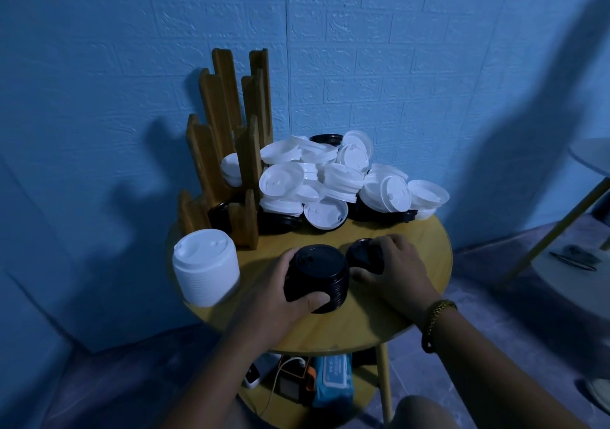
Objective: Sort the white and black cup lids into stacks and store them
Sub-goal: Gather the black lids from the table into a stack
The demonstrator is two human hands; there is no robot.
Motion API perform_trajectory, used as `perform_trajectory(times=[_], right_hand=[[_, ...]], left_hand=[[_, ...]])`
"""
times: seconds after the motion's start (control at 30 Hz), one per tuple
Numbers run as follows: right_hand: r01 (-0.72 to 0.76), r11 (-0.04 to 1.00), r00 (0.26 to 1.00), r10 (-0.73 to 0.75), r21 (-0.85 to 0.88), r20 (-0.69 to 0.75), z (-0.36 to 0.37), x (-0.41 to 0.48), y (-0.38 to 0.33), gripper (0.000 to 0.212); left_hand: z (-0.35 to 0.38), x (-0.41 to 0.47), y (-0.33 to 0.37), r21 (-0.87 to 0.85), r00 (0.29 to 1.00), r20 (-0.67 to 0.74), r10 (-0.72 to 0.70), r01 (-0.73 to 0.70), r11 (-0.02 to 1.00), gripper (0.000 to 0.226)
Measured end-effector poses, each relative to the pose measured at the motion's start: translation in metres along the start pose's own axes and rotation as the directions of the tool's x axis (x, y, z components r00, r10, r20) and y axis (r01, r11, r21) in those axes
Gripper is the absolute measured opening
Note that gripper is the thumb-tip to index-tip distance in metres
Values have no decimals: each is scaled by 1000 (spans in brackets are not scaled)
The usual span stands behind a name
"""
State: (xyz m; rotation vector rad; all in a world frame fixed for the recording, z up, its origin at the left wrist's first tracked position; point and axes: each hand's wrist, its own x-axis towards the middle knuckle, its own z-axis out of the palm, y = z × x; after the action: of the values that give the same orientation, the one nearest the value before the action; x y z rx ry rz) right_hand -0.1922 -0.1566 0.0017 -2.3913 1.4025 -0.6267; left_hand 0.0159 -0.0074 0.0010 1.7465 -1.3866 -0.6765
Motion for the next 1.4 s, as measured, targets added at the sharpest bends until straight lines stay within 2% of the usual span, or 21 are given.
perform_trajectory(times=[0.03, 0.1, 0.17, 0.27, 0.37, 0.47, 0.57, 0.63, 0.73, 0.87, 0.97, 1.07, 1.23, 1.4], right_hand=[[2, 1000, 1000, -1, 18, -26, 0, 0, -1, 65], [36, 992, 999, -38, 122, 16, -4, 1, 2, 60], [51, 982, 992, -72, 182, 107, -8, 2, 5, 72], [17, 997, 995, -24, 71, 96, -5, 4, 5, 93], [-27, 998, 994, 20, 64, 106, -5, 4, 2, 97], [-2, 959, 998, -17, 282, 64, -14, -2, -1, 90], [50, 840, 997, -72, 540, 20, -29, -12, -13, 81], [81, 782, 988, -147, 619, 56, -37, -18, -27, 78], [113, 811, 947, -263, 574, 185, -38, -21, -47, 76], [241, 845, 899, -380, 478, 218, -29, -17, -60, 66], [273, 868, 875, -403, 414, 268, -27, -10, -63, 69], [270, 884, 865, -397, 382, 307, -27, -7, -64, 69], [279, 868, 892, -393, 411, 225, -15, -9, -63, 57], [305, 886, 920, -369, 349, 131, 0, -19, -63, 58]], left_hand=[[0, 0, 0, -4, 1000, 1, 0, 0, 1000, 80], [0, -1, -2, -9, 1000, -2, -10, 10, 1000, 86], [0, -1, -2, -4, 1000, -7, -13, 13, 1000, 86], [0, -1, -1, 2, 1000, 0, -11, 11, 1000, 83], [0, -1, -2, 0, 1000, 0, -12, 12, 1000, 86], [0, -1, -2, -1, 1000, -5, -13, 13, 1000, 89], [-1, -1, -1, 6, 1000, 1, -26, 26, 1000, 89], [-1, -2, 1, 16, 999, 9, -32, 31, 999, 89], [-1, -3, 5, 14, 999, 6, -36, 36, 999, 85], [-1, -6, 10, 30, 999, 7, -38, 38, 999, 93], [-2, -5, 10, 11, 999, 5, -42, 42, 999, 101], [-2, -4, 8, -5, 999, 6, -54, 54, 999, 98], [-2, -3, 6, -8, 999, 14, -47, 47, 999, 96], [-1, -4, 7, 44, 1000, 8, -9, 8, 999, 87]])
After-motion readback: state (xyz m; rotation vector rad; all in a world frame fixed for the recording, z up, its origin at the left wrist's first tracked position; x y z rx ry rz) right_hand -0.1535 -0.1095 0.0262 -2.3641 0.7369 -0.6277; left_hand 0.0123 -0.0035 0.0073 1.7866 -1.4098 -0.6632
